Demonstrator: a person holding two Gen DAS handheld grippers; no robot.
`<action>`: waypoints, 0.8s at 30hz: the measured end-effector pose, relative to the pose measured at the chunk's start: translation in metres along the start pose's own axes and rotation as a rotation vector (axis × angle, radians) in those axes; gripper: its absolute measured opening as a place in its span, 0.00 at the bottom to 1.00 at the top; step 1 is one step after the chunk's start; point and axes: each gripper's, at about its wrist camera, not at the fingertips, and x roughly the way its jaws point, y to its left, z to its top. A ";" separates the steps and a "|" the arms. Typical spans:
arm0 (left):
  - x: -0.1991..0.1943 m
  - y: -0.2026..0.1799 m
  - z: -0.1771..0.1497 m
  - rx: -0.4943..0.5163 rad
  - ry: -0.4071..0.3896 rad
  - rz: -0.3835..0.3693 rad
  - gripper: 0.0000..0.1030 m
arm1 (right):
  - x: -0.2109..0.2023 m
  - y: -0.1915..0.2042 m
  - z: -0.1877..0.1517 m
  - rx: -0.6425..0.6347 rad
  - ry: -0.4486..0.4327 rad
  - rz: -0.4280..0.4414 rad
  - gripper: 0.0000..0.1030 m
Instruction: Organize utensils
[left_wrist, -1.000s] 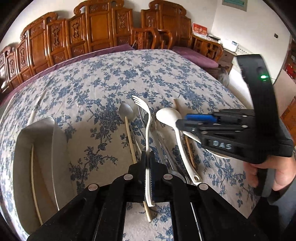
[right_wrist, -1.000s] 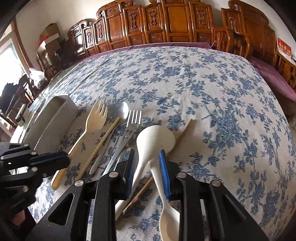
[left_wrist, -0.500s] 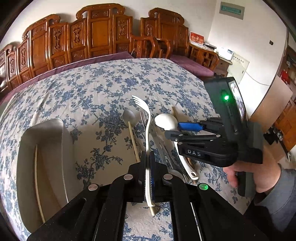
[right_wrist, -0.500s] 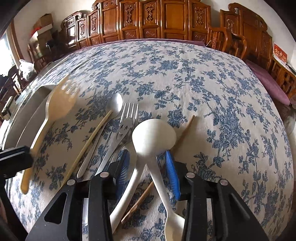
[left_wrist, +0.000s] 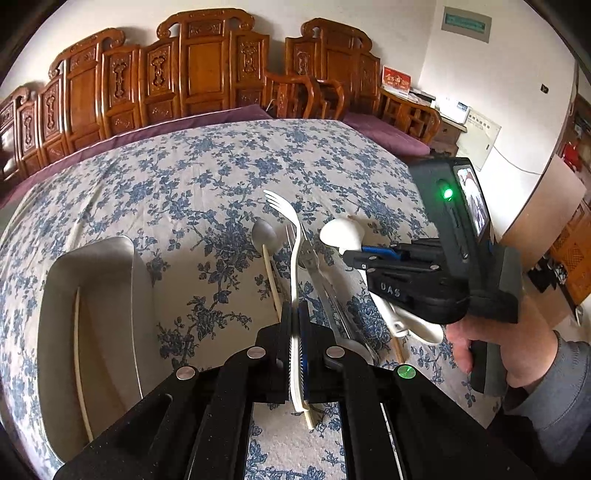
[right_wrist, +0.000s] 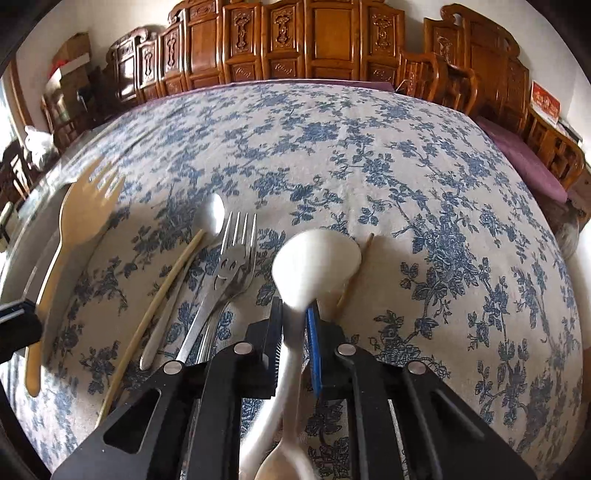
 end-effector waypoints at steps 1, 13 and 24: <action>0.000 0.000 0.000 -0.001 -0.001 0.000 0.03 | -0.002 0.000 0.000 0.002 -0.008 0.001 0.14; -0.011 0.008 0.004 -0.012 -0.027 0.022 0.03 | -0.034 -0.005 0.008 0.049 -0.117 0.087 0.14; -0.011 0.008 0.003 -0.007 -0.031 0.028 0.03 | -0.007 -0.026 0.001 0.077 -0.029 -0.020 0.15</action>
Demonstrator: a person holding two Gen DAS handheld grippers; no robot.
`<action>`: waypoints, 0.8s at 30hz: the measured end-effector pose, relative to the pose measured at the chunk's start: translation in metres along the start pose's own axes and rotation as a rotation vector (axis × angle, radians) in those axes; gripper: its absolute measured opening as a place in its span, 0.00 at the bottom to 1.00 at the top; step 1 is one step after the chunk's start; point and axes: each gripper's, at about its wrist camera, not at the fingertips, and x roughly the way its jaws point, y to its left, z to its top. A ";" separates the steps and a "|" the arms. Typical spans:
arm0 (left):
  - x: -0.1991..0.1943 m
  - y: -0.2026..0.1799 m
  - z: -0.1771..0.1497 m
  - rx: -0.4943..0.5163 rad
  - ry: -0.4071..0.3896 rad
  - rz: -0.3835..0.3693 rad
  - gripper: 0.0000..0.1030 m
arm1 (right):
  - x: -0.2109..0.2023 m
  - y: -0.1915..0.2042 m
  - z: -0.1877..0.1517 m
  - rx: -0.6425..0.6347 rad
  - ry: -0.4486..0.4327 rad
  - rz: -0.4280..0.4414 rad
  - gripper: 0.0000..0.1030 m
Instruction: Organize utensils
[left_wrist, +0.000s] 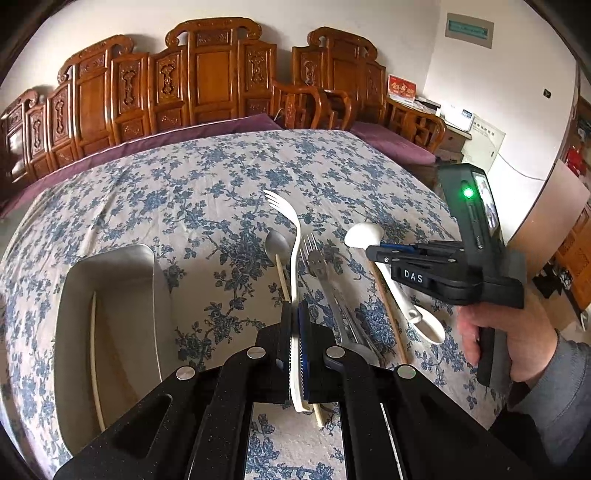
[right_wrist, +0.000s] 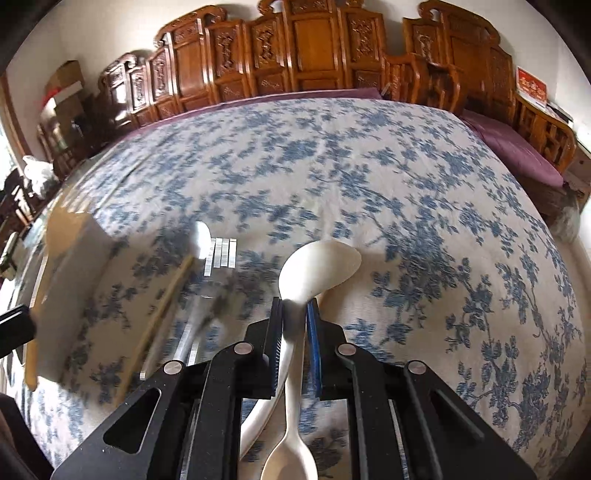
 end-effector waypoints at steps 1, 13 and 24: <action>0.001 0.000 0.000 0.001 0.001 -0.002 0.03 | 0.002 -0.003 -0.001 0.008 0.004 -0.007 0.15; 0.006 0.003 -0.002 -0.003 0.014 -0.006 0.03 | -0.008 -0.024 0.007 0.062 -0.058 -0.015 0.00; 0.003 0.003 -0.002 -0.004 0.011 0.001 0.03 | -0.010 -0.025 0.006 0.073 -0.068 -0.046 0.40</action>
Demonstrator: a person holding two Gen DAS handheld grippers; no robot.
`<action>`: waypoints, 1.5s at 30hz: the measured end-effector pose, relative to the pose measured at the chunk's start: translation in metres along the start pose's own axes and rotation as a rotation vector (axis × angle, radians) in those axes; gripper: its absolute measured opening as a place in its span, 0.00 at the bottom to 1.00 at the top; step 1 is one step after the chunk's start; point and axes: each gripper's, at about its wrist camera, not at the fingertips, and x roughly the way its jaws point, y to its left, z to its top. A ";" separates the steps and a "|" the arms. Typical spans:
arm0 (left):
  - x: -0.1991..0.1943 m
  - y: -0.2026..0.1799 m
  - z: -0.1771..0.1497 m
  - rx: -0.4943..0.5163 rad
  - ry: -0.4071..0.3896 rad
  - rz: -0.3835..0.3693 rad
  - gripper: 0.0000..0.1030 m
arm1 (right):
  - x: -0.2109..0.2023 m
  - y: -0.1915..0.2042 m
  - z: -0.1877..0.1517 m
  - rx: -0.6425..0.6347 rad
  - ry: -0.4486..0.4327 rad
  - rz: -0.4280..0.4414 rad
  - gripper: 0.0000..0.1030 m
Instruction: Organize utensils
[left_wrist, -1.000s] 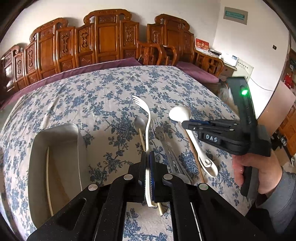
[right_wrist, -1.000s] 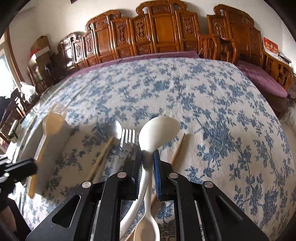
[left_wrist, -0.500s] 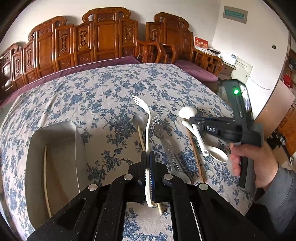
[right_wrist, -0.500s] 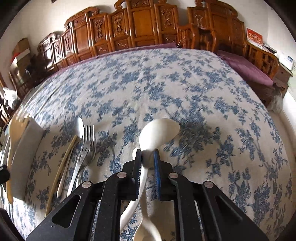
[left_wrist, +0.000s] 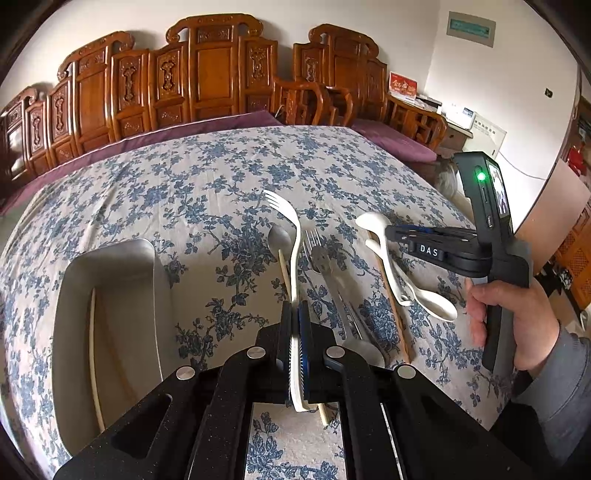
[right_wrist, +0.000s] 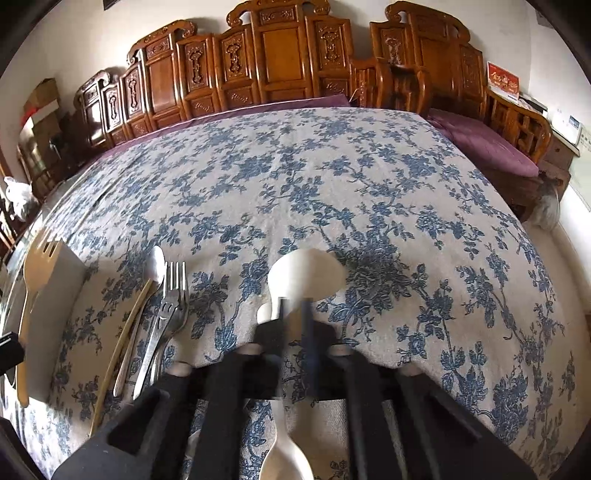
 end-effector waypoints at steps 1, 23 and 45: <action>0.000 0.000 0.000 -0.001 0.000 -0.001 0.03 | 0.000 0.000 0.000 0.005 -0.001 -0.001 0.45; 0.002 0.000 -0.001 0.003 0.004 -0.001 0.03 | 0.020 -0.021 0.001 0.150 0.064 0.080 0.04; -0.041 0.050 -0.013 -0.084 -0.021 0.098 0.03 | -0.048 0.074 -0.004 -0.070 -0.046 0.247 0.04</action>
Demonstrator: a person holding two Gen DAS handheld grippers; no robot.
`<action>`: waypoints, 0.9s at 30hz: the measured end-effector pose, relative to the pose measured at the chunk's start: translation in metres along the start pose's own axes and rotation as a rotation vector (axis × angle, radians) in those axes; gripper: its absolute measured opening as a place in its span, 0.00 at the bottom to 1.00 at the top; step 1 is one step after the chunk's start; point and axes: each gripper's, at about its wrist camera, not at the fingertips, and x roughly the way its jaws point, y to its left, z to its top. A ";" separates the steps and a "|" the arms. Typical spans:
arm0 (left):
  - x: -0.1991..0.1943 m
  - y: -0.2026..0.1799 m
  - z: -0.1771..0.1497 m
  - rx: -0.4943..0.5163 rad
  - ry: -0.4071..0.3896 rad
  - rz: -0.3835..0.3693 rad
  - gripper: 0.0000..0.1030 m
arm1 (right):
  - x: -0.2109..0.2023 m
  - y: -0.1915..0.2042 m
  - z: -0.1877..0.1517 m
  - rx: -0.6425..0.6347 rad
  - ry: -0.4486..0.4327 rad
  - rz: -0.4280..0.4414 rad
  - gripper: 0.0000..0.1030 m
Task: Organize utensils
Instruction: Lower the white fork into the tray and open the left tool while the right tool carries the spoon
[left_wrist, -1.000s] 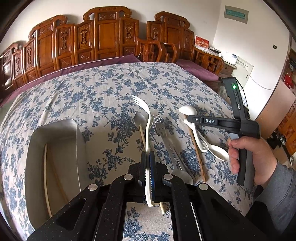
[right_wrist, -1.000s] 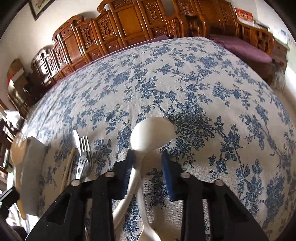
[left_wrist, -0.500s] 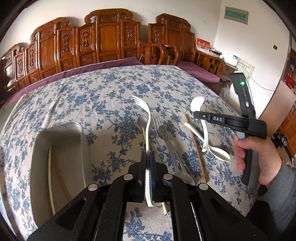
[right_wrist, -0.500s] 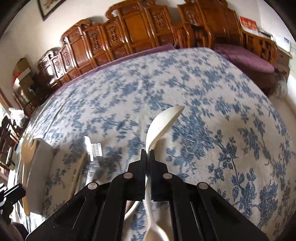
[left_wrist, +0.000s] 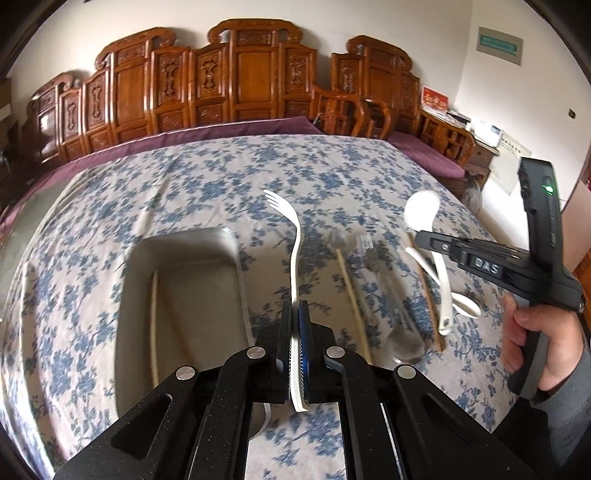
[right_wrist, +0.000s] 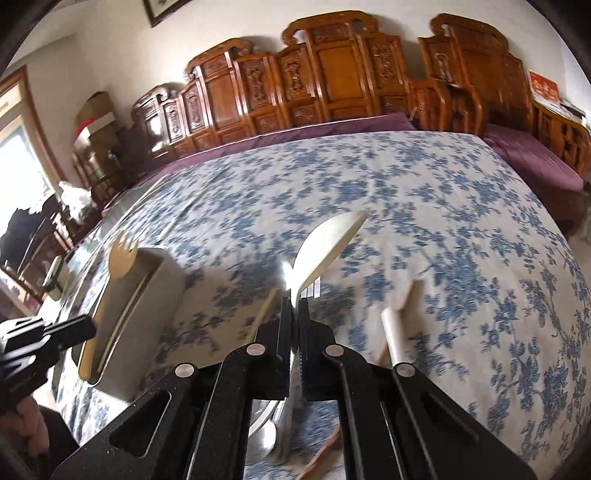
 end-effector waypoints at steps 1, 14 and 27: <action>-0.001 0.003 -0.001 -0.005 0.002 0.005 0.03 | -0.001 0.005 -0.002 -0.008 0.000 0.004 0.04; 0.011 0.050 -0.011 -0.076 0.062 0.054 0.03 | -0.008 0.042 -0.007 -0.091 0.003 0.005 0.04; 0.030 0.085 -0.014 -0.151 0.122 0.064 0.04 | -0.007 0.106 -0.004 -0.176 0.021 0.031 0.04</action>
